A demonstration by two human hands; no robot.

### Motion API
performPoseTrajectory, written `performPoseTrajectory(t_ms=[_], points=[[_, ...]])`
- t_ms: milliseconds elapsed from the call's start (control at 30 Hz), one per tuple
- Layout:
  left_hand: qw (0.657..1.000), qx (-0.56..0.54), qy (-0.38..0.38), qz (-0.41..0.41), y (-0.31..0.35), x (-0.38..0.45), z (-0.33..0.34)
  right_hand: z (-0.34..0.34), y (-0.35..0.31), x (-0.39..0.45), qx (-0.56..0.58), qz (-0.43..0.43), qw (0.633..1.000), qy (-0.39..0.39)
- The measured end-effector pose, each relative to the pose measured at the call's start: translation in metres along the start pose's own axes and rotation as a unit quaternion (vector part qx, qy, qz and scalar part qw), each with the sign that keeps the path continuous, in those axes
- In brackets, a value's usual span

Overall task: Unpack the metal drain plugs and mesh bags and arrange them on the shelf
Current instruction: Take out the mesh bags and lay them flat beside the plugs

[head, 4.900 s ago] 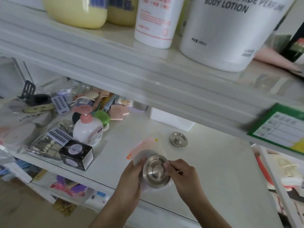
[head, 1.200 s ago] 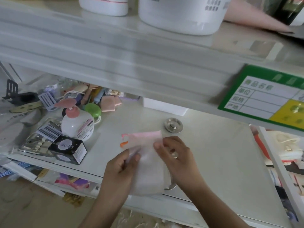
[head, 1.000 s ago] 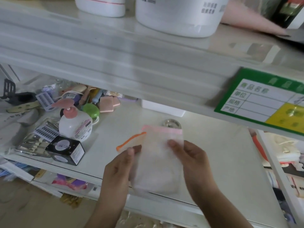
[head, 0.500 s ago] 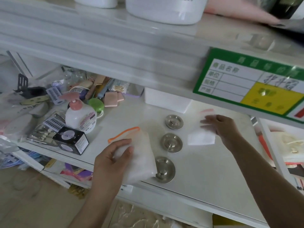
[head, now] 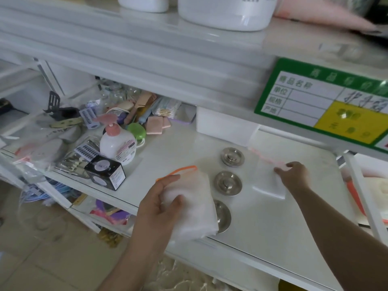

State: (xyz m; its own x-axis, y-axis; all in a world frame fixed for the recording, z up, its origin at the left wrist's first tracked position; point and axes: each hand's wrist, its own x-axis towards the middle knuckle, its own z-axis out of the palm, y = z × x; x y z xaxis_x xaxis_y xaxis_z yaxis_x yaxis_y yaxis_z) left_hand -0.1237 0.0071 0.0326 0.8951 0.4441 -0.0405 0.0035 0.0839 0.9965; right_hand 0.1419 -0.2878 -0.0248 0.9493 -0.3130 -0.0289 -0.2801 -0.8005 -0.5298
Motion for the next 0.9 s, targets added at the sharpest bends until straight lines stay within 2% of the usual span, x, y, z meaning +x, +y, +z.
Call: performPoseTrajectory(t_ms=[67, 133, 200, 300, 400, 467, 600, 767, 900], points=[[1.0, -0.018, -0.015, 0.001, 0.004, -0.001, 0.002, -0.012, -0.014, -0.015, -0.004, -0.042, 0.998, 0.047], [0.999, -0.012, -0.027, 0.012, 0.007, -0.001, 0.005, -0.028, -0.038, -0.048, 0.092, -0.102, 0.989, 0.056], [0.999, 0.009, -0.031, 0.016, 0.01, -0.002, 0.009, -0.039, -0.059, -0.096, 0.2, -0.145, 0.968, -0.038], [0.999, 0.032, -0.039, 0.007, 0.01, 0.0, 0.017, -0.051, -0.078, -0.172, 0.26, -0.194, 0.923, -0.205], [0.997, 0.036, -0.07, 0.002, 0.013, 0.001, 0.025, -0.052, -0.08, -0.207, 0.325, -0.133, 0.894, -0.279], [0.996, 0.04, -0.082, -0.002, 0.014, 0.001, 0.029, -0.049, -0.076, -0.213, 0.372, -0.092, 0.887, -0.259], [0.996, 0.042, -0.074, -0.02, 0.01, 0.002, 0.035, -0.047, -0.068, -0.214, 0.394, -0.054, 0.904, -0.154], [0.995, 0.037, -0.087, -0.012, 0.005, 0.0, 0.039, -0.052, -0.066, -0.215, 0.385, -0.019, 0.901, -0.199], [0.995, 0.028, -0.092, -0.014, 0.004, 0.001, 0.038, -0.054, -0.068, -0.214, 0.366, -0.016, 0.916, -0.164]])
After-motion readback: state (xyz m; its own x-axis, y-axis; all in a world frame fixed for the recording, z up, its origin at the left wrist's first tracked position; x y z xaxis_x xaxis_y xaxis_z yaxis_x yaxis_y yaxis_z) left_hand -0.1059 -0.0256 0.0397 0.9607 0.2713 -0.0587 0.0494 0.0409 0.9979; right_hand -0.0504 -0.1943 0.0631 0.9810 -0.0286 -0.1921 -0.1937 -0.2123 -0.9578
